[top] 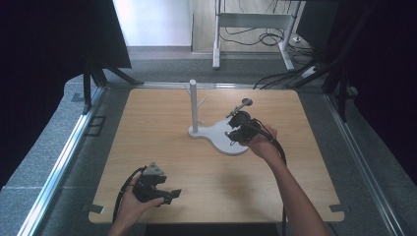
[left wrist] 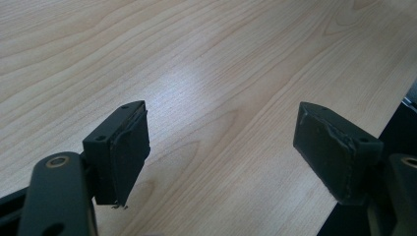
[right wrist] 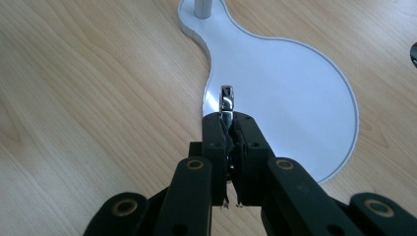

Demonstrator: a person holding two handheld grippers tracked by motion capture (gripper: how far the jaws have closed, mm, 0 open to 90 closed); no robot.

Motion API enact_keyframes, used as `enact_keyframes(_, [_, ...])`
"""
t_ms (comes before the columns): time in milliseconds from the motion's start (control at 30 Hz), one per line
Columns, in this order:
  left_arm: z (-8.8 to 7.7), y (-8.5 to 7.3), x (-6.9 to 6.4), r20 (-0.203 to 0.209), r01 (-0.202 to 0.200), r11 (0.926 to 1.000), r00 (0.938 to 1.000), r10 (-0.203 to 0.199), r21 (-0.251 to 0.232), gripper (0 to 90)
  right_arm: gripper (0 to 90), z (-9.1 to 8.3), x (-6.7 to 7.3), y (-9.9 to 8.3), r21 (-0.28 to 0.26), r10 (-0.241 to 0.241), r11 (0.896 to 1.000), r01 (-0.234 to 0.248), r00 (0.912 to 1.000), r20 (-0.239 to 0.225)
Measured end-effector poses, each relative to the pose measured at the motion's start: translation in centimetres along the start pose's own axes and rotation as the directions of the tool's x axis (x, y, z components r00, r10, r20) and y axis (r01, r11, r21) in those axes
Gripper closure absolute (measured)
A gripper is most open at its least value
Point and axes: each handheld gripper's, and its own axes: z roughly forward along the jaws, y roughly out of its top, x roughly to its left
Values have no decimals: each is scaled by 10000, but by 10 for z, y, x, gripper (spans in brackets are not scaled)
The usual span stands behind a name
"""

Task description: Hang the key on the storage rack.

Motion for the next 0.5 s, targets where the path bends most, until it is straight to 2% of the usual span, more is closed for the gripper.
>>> enact_keyframes(500, [-1, 0, 0, 7, 16, 10000, 10000, -16, -33, 220, 851, 3, 3, 18, -40, -58, 10000, 57, 10000, -32])
